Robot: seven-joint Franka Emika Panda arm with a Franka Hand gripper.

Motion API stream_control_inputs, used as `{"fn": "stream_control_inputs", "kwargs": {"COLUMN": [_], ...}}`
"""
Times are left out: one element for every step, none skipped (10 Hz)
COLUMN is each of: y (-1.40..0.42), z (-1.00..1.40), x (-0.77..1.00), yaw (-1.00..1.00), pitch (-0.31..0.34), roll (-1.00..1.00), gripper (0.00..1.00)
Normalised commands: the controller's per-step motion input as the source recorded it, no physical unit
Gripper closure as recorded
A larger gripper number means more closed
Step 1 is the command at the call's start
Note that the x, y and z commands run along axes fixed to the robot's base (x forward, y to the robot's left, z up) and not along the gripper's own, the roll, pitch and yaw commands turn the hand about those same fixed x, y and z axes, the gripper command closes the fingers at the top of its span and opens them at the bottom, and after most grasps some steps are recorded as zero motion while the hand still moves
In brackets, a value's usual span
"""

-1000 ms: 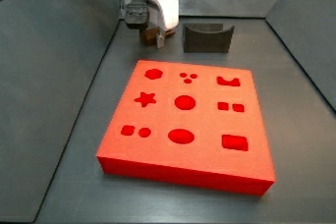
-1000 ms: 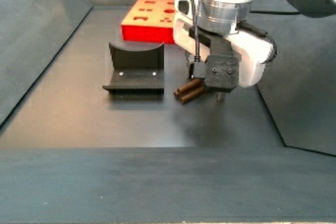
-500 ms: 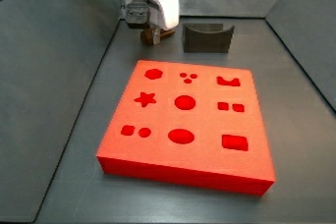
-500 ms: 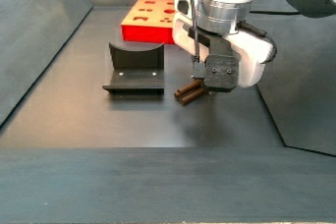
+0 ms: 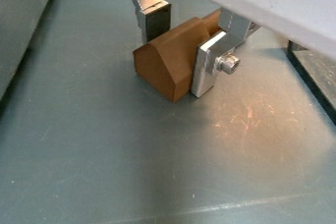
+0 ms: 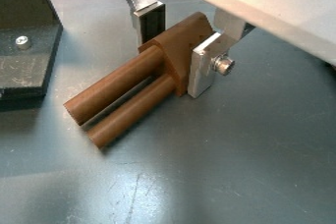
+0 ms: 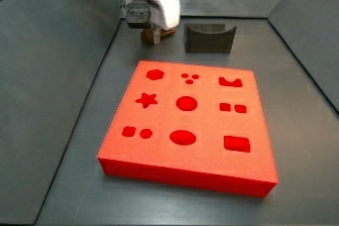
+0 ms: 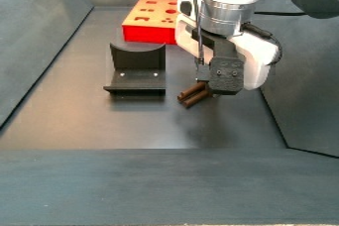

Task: Pick up the 3 prong object. Move up. Place the 3 prong object on the fixture. Regrasp the 3 prong object. Move to above the board. Insert the 3 prong object.
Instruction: Pick up the 3 prong object, then move up.

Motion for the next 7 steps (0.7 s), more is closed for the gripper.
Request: {"fn": "stream_control_inputs", "kwargs": {"y": [0.0,0.0,0.0,0.0,-0.03,-0.04,-0.03], "z": [0.0,0.0,0.0,0.83,0.84,0.74,0.62], "x": [0.0,0.0,0.0,0.0,0.02,0.0,-0.01], "yaw": [0.0,0.0,0.0,0.0,0.02,0.02,0.02], "pitch": [0.0,0.0,0.0,0.0,-0.006,0.022,0.044], "roll": [0.0,0.0,0.0,0.0,-0.01,-0.01,-0.02], "gripper": [1.0,1.0,1.0,1.0,1.0,1.0,1.0]}}
